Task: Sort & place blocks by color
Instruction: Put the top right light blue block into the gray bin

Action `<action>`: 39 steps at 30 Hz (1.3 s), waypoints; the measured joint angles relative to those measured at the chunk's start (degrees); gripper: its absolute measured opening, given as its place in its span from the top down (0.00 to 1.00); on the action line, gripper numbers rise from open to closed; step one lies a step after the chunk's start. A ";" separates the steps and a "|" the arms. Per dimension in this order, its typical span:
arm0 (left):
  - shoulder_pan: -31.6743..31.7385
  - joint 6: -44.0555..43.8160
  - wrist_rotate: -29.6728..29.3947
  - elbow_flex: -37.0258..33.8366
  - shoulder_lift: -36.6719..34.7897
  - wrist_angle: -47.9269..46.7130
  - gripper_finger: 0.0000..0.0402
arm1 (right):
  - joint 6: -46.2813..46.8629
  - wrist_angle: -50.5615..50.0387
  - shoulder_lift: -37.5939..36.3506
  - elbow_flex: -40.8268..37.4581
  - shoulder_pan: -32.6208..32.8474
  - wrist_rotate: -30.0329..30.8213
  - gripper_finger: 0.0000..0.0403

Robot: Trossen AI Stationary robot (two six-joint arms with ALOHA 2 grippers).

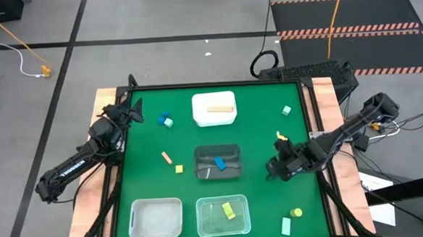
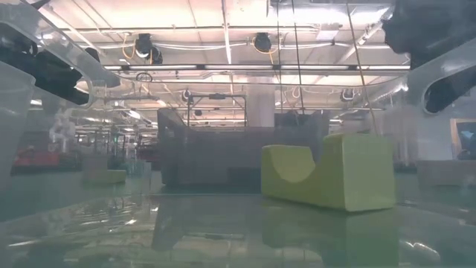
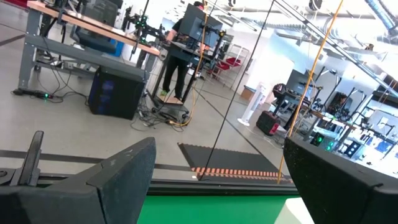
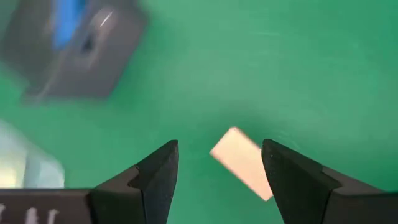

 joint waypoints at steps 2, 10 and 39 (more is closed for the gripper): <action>0.00 0.00 -0.02 0.00 0.00 0.02 0.12 | 5.74 -2.19 -0.02 0.00 -1.16 0.07 0.46; -0.02 0.00 -0.02 0.00 0.00 0.00 0.12 | 9.42 -7.44 -0.02 0.00 -8.81 0.38 0.46; -0.01 0.00 -0.01 0.00 0.00 0.01 0.13 | -12.15 -2.04 -0.03 -2.51 -59.55 0.14 0.46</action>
